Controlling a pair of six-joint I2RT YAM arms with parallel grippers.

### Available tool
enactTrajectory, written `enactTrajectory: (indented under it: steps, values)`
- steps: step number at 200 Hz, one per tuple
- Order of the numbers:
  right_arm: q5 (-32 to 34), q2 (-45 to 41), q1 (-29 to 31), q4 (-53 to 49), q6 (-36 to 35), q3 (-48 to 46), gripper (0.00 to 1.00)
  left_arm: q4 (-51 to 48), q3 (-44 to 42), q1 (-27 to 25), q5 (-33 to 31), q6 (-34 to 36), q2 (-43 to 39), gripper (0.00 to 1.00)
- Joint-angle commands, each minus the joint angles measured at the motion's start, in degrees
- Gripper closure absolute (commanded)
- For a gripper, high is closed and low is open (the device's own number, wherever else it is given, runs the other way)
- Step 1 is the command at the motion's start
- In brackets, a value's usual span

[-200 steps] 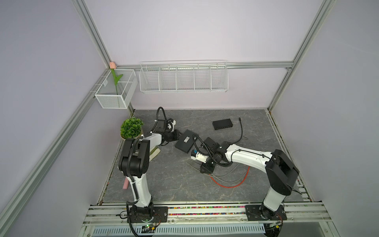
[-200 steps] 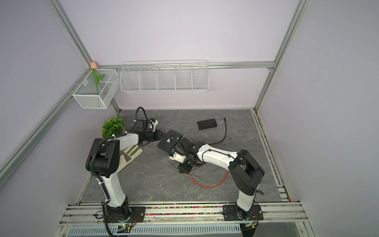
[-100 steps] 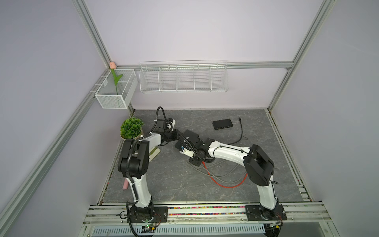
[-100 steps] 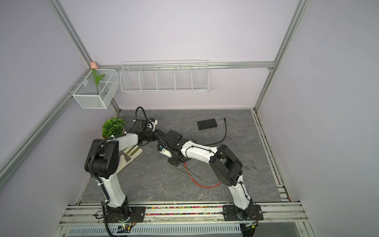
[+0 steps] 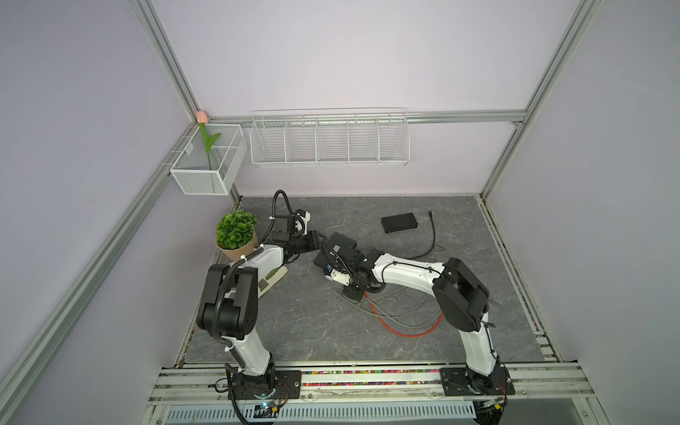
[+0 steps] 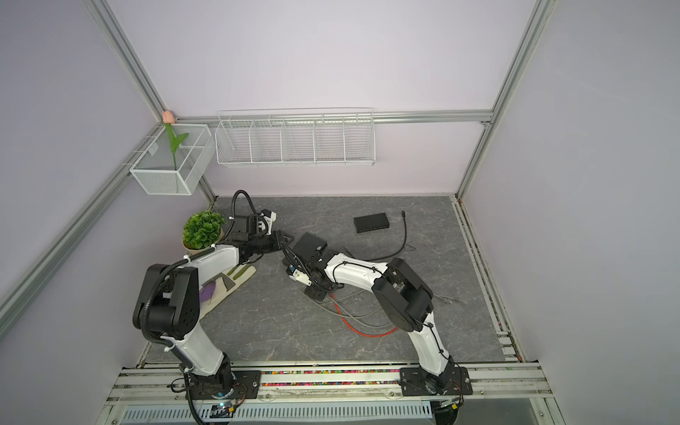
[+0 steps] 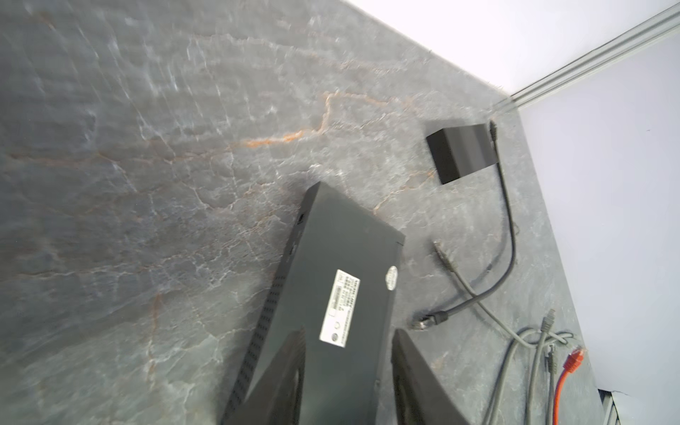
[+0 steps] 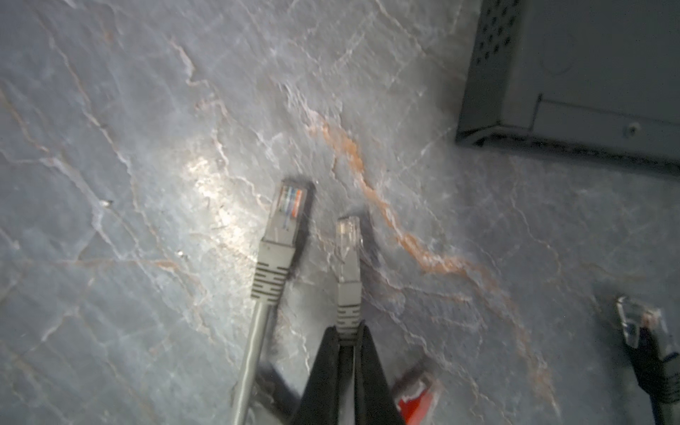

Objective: Insert the plug into the switch port

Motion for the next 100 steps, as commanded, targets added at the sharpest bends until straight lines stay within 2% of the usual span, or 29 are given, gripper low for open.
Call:
enactTrajectory:
  steps: [1,29,46,74,100]
  values:
    - [-8.8,-12.3,-5.2,2.9,0.7,-4.8,0.93,3.0,-2.9,0.2,0.5,-1.9,-7.3,0.55]
    - [-23.3,-23.9,-12.8,10.4,2.7,-13.1,0.93,7.4,-7.6,-2.5,2.1,-2.6,-16.1,0.52]
    - [-30.5,-25.2,-15.6,10.3,2.6,-13.3,0.93,7.3,-8.4,-6.1,2.2,-1.0,-19.1,0.51]
    - [-47.3,-26.8,-20.1,14.6,4.3,-14.5,0.93,6.5,-8.6,-11.3,3.6,0.9,-20.1,0.51]
    - [-51.0,-26.9,-20.3,13.2,3.8,-13.1,0.93,9.3,-10.0,-13.1,5.5,-0.3,-20.9,0.53]
